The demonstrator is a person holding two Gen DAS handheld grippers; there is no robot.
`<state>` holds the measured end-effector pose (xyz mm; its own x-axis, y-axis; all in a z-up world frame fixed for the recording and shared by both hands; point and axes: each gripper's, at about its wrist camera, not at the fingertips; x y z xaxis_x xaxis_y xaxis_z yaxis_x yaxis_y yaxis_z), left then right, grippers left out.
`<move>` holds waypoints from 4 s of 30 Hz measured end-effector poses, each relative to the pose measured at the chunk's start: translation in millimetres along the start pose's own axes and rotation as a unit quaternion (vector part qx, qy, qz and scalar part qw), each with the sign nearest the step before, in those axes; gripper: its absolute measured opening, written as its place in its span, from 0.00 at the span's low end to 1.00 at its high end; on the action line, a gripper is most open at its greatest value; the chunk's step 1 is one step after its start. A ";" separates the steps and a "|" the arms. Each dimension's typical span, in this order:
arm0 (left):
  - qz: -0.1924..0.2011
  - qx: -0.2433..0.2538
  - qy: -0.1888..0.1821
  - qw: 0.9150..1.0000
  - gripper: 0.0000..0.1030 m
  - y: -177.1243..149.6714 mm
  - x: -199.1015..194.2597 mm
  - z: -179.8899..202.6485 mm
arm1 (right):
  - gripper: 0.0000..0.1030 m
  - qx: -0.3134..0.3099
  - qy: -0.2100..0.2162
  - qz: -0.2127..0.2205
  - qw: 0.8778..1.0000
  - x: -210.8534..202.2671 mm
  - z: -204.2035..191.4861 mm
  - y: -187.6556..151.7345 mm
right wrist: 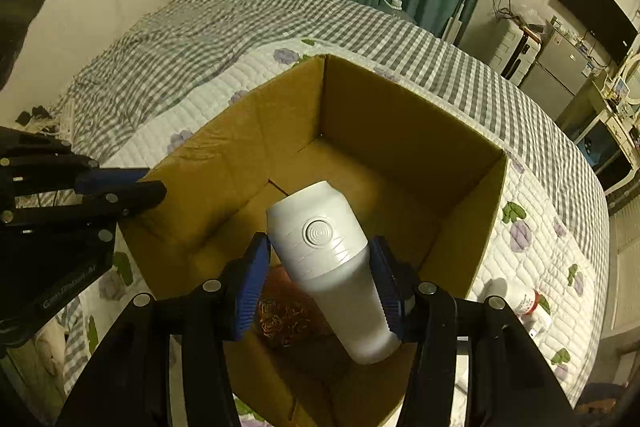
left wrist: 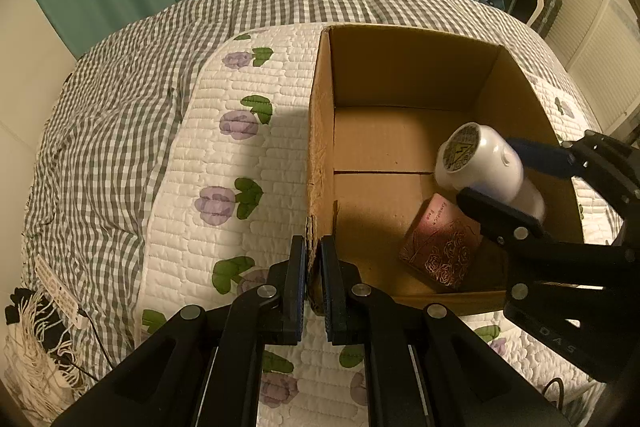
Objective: Organize rigid objects
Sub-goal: 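Carry the hair dryer with the right gripper into the box and release, then move the right gripper back and grasp the white phone stand, then carry the phone stand with the right gripper into the box and release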
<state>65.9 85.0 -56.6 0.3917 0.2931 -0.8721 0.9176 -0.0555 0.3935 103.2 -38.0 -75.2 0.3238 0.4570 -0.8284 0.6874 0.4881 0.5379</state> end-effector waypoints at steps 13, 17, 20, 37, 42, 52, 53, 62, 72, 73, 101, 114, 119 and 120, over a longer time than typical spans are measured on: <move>0.002 -0.002 -0.002 1.000 0.07 -0.5 0.4 -1.0 | 0.83 0.071 -0.075 0.136 0.985 -126.3 63.8 -22.1; 0.000 -0.003 -0.002 1.000 0.07 -0.1 0.6 -0.8 | 0.83 0.121 -0.126 0.137 0.975 -157.3 115.4 -48.3; 0.000 -0.002 -0.001 1.000 0.07 0.3 0.5 -0.9 | 0.83 0.156 -0.153 0.125 0.968 -167.5 149.6 -72.5; -0.004 0.000 0.007 1.000 0.07 0.3 0.3 2.3 | 0.75 0.268 -0.134 0.002 0.954 -47.0 243.8 -166.6; -0.004 0.003 0.010 1.000 0.07 0.5 -0.4 3.3 | 0.69 0.283 -0.104 -0.008 0.953 -20.8 261.6 -169.3; -0.005 0.006 0.014 1.000 0.07 -0.9 0.2 4.1 | 0.63 0.308 -0.058 0.014 0.950 -5.5 279.9 -181.5; -0.005 0.005 0.014 1.000 0.07 -0.5 0.2 3.8 | 0.49 0.306 -0.047 0.020 0.951 -7.5 277.3 -182.6; -0.006 0.002 0.011 1.000 0.07 -0.8 -0.1 2.6 | 0.46 0.276 -0.093 0.047 0.956 -43.2 246.0 -184.4; -0.006 -0.001 0.008 1.000 0.07 1.1 -1.4 3.1 | 0.17 0.242 -0.112 0.010 0.964 -64.2 224.7 -181.9; -0.006 -0.002 0.008 1.000 0.07 1.1 -1.6 2.9 | 0.17 0.242 -0.111 0.001 0.964 -58.5 223.1 -184.5; -0.005 -0.001 0.004 1.000 0.07 0.7 1.0 1.8 | 0.25 0.149 -0.075 0.092 0.982 -122.6 149.4 -86.9; -0.003 0.002 0.004 1.000 0.07 0.5 0.7 1.9 | 0.25 0.042 0.046 0.095 0.994 -76.6 27.7 3.5; -0.001 0.004 0.005 1.000 0.07 0.0 0.2 2.2 | 0.25 0.035 0.067 0.050 0.996 -33.1 10.7 -1.4; -0.001 0.004 0.005 1.000 0.07 0.0 0.3 2.2 | 0.24 0.038 0.070 0.043 0.996 -26.2 8.5 -4.3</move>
<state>66.1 83.0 -57.5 0.3899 0.3034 -0.8694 0.9186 -0.0624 0.3902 97.3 -58.4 -57.2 0.2943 0.5963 -0.7469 0.7093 0.3875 0.5889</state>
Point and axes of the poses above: each gripper's, at about its wrist camera, not at the fingertips, and x roughly the way its jaws point, z to its right, y to its top, and after that the axes turned 15 degrees about y, right-handed
